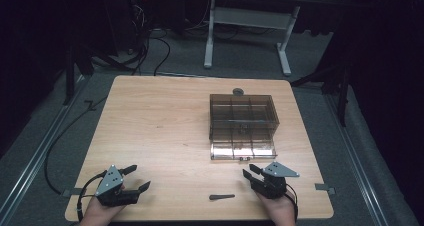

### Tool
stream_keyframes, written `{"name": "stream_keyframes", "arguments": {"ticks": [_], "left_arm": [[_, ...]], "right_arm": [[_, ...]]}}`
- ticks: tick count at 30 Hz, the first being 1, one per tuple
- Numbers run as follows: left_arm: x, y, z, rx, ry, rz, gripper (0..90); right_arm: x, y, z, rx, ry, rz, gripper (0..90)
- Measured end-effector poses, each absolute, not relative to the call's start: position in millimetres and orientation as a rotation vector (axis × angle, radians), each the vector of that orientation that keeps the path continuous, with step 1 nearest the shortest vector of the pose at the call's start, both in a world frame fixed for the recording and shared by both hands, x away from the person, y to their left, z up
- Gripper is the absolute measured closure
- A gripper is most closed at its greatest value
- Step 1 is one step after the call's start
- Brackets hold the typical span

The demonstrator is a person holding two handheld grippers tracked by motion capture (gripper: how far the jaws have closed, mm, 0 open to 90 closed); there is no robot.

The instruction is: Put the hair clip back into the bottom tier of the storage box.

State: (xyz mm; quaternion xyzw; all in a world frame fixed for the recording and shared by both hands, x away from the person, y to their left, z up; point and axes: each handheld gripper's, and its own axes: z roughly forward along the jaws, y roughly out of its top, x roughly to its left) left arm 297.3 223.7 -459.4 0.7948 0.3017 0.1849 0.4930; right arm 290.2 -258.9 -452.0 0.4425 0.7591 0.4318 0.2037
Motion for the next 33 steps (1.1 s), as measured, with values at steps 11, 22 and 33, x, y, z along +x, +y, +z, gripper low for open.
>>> {"name": "stream_keyframes", "arguments": {"ticks": [11,22,33], "left_arm": [[297,225,-460,1.917,0.735,0.443,24.1],[297,225,-459,1.920,0.736,0.438,24.1],[298,225,-459,1.921,0.743,0.439,24.0]], "right_arm": [[292,-254,-455,1.226,2.169,1.174,59.9],[293,-253,-455,1.224,2.180,1.164,60.1],[278,-238,-452,1.125,2.263,1.171,61.6]]}}
